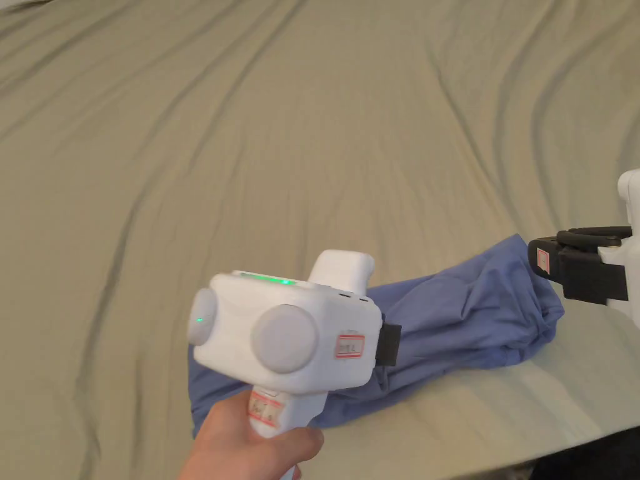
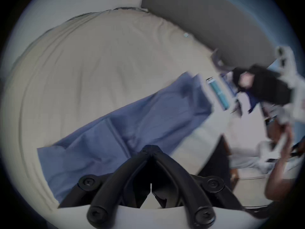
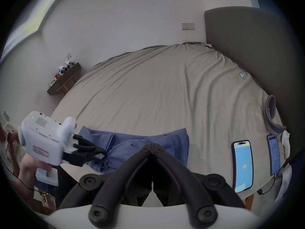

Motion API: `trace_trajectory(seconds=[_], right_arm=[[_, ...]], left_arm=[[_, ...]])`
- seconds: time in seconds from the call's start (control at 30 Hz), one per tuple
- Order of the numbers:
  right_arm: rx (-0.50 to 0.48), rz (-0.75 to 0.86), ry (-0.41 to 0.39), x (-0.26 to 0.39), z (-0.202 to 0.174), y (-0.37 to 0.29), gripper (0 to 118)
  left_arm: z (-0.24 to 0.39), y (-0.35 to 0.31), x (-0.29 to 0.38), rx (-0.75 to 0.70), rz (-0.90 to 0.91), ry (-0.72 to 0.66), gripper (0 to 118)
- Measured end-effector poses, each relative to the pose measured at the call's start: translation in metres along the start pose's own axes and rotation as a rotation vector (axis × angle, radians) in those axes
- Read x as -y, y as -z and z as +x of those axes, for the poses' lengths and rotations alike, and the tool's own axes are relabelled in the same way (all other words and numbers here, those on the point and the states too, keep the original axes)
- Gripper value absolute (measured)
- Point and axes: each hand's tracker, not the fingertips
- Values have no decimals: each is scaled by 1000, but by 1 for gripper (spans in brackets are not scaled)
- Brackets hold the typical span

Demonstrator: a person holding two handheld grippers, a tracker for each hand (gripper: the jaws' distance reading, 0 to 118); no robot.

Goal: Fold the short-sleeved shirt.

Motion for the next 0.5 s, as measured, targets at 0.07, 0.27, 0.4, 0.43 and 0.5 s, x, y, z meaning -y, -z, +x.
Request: trace_trajectory(seconds=[0.07, 0.27, 0.4, 0.43, 0.5], right_arm=[[-5, 1, -1, -1, -1, -1, 2], [-23, -6, -14, -2, -12, 0, 2], [-56, -25, -19, 0, -23, 7, 2], [-61, -34, -23, 1, -26, 9, 2], [-64, -47, -35, 2, -32, 14, 2]], left_arm=[[-13, -30, 5, 87, 67, -69, 0], [-110, -114, 57, 129, 247, -318, 0], [-202, -127, 118, 216, 315, -644, 86], [-220, -124, 132, 246, 314, -700, 86], [-242, -115, 152, 305, 315, -735, 86]])
